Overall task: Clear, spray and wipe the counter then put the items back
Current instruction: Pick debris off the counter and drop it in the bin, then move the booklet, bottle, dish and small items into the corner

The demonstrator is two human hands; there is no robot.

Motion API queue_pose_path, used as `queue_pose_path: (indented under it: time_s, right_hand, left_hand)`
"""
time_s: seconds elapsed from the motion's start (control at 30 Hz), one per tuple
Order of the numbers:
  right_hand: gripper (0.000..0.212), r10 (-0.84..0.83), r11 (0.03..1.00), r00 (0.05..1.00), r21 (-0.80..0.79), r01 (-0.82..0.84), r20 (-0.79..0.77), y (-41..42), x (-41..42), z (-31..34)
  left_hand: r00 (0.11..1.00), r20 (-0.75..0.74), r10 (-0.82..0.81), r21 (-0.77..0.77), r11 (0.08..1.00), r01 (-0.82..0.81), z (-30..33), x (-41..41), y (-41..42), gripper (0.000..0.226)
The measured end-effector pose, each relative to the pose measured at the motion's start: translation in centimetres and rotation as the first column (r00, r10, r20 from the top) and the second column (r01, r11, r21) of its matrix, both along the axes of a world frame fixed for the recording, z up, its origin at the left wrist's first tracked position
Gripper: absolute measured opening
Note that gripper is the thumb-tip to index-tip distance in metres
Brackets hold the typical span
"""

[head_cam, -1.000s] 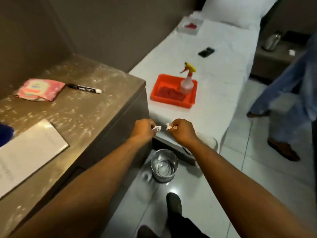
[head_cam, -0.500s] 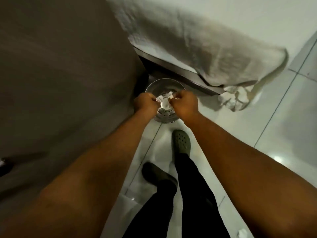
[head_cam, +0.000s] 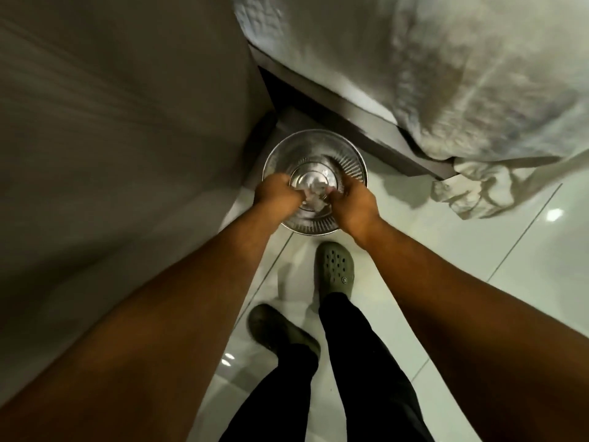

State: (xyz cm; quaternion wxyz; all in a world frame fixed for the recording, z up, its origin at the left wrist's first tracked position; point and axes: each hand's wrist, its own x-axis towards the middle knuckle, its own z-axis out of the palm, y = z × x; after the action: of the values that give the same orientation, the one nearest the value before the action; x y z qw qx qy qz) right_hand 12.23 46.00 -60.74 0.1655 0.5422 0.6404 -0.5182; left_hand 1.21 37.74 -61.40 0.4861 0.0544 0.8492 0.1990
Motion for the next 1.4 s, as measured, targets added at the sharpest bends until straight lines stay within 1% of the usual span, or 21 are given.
queue_pose_path:
  time_s: [0.1,0.2,0.27,0.33,0.37,0.47,0.57,0.7,0.8,0.87,0.93,1.0,1.1,1.2,1.3,1.4]
  right_hand:
    - [0.043,0.092,0.995,0.995,0.045,-0.093,0.025,0.0,0.8,3.3]
    - [0.046,0.236,0.962,0.97,0.124,-0.242,0.061,-0.3,1.4,7.7]
    - [0.049,0.287,0.943,0.956,0.153,-0.294,0.064,-0.8,1.6,11.6]
    - [0.056,0.335,0.921,0.939,0.183,-0.343,0.074,-1.1,1.7,15.7]
    - [0.06,0.376,0.9,0.923,0.207,-0.385,0.082,-1.2,1.8,18.2]
    - [0.069,0.487,0.808,0.868,0.327,-0.49,0.096,-1.4,1.5,26.1]
    - [0.068,0.514,0.738,0.856,0.477,-0.476,0.058,-1.5,0.8,34.5]
    - [0.069,0.557,0.617,0.83,0.664,-0.422,0.01,-1.6,-0.8,45.0]
    - [0.067,0.593,0.555,0.803,0.748,-0.366,-0.047,-1.5,-2.4,51.1]
    - [0.065,0.624,0.512,0.778,0.789,-0.34,-0.07,-1.3,-3.6,54.1]
    - [0.065,0.672,0.46,0.737,0.821,-0.339,-0.072,-1.5,-4.9,57.0]
    - [0.063,0.704,0.443,0.7,0.844,-0.303,-0.118,-2.1,-6.4,59.5]
    - [0.065,0.759,0.419,0.627,0.868,-0.265,-0.175,-4.1,-8.2,62.3]
    - [0.068,0.818,0.386,0.54,0.885,-0.262,-0.196,-6.5,-9.8,64.3]
    - [0.069,0.874,0.357,0.436,0.893,-0.275,-0.216,-9.4,-11.6,65.6]
    - [0.068,0.901,0.353,0.364,0.885,-0.302,-0.235,-12.8,-13.1,66.2]
  left_hand:
    - [0.998,-0.042,-0.036,0.042,0.998,0.038,3.5,0.4,-1.2,0.036]
    - [0.974,-0.122,-0.189,0.023,0.981,0.193,8.3,0.9,-2.6,0.04]
    - [0.943,-0.165,-0.29,0.012,0.955,0.296,12.5,1.2,-3.6,0.039]
    - [0.884,-0.211,-0.416,-0.021,0.907,0.422,16.8,1.4,-4.3,0.037]
    - [0.854,-0.241,-0.462,-0.028,0.883,0.469,19.1,1.6,-4.7,0.04]
    - [0.818,-0.308,-0.486,-0.023,0.863,0.505,26.7,1.6,-6.2,0.053]
    - [0.799,-0.368,-0.475,-0.034,0.866,0.499,34.3,1.4,-7.6,0.064]
    - [0.772,-0.509,-0.38,0.035,0.887,0.46,43.8,0.5,-9.5,0.072]
    - [0.767,-0.57,-0.294,0.1,0.902,0.42,49.7,-0.3,-11.1,0.075]
    - [0.767,-0.597,-0.234,0.13,0.915,0.381,53.2,-1.0,-12.1,0.073]
    - [0.761,-0.64,-0.108,0.198,0.933,0.299,56.6,-1.4,-13.4,0.065]
    - [0.729,-0.683,0.034,0.27,0.94,0.209,59.6,-1.7,-14.7,0.06]
    - [0.64,-0.736,0.22,0.342,0.937,0.071,62.8,-1.7,-17.1,0.063]
    - [0.52,-0.755,0.401,0.431,0.9,-0.069,65.0,-2.0,-19.6,0.063]
    - [0.427,-0.676,0.6,0.55,0.797,-0.249,66.1,-2.2,-22.8,0.065]
    - [0.363,-0.603,0.711,0.592,0.703,-0.393,65.7,-2.1,-26.5,0.068]
